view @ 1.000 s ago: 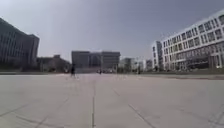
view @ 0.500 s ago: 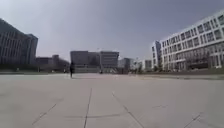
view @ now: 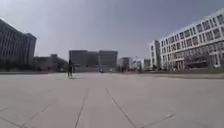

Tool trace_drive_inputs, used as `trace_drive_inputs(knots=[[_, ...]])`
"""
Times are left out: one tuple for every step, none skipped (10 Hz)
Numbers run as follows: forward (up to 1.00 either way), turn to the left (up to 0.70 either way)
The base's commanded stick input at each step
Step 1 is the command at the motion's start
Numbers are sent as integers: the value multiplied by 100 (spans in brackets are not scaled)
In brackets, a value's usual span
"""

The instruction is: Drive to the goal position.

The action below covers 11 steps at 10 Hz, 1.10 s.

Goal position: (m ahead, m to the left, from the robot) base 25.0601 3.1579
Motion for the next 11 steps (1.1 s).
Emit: trace_drive_inputs(knots=[[85,0],[85,0],[85,0],[85,0],[85,0],[85,0],[85,0],[85,0],[85,0],[85,0],[85,0]])
